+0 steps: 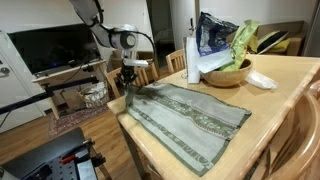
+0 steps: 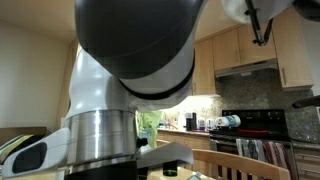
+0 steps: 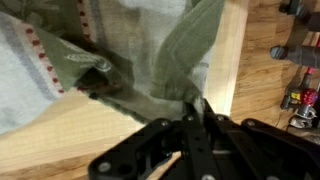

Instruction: Slide the wooden bowl forward then unfold the towel

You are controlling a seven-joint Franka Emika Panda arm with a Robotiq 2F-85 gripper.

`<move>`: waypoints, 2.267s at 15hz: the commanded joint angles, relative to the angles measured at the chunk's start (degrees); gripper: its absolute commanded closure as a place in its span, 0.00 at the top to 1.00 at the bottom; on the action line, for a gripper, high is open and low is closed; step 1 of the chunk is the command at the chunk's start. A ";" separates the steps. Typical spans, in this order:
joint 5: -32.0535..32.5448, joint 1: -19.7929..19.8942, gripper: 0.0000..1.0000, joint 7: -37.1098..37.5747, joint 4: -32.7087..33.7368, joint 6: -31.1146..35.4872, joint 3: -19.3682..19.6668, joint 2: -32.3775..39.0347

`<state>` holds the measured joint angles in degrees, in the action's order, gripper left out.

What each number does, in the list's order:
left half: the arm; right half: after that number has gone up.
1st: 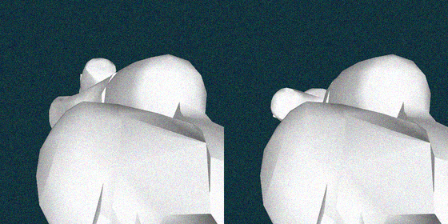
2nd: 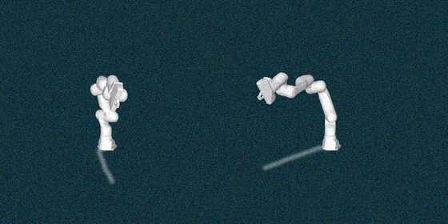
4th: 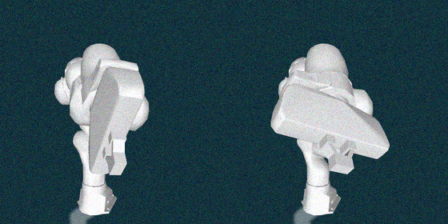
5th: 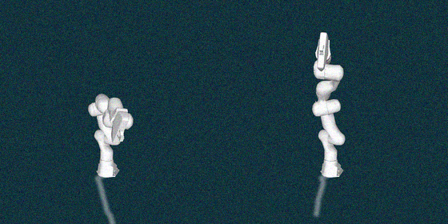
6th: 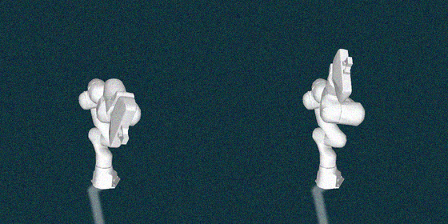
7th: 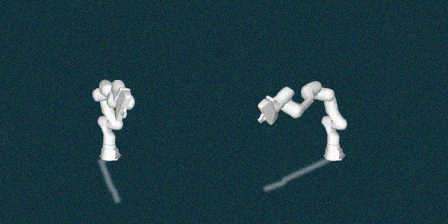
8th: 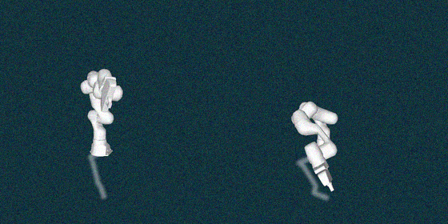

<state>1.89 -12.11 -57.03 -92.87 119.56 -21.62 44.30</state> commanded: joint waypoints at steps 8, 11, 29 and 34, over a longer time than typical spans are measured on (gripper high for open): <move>0.17 -1.66 0.96 1.41 3.79 -3.64 1.93 1.65; 1.05 -1.60 1.00 2.34 4.02 -1.27 3.23 1.37; 0.93 0.17 0.05 5.75 8.28 2.03 6.12 6.95; 0.69 0.45 0.00 4.56 8.86 1.55 5.33 5.99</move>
<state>2.38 -12.03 -52.56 -84.13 121.31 -15.33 51.47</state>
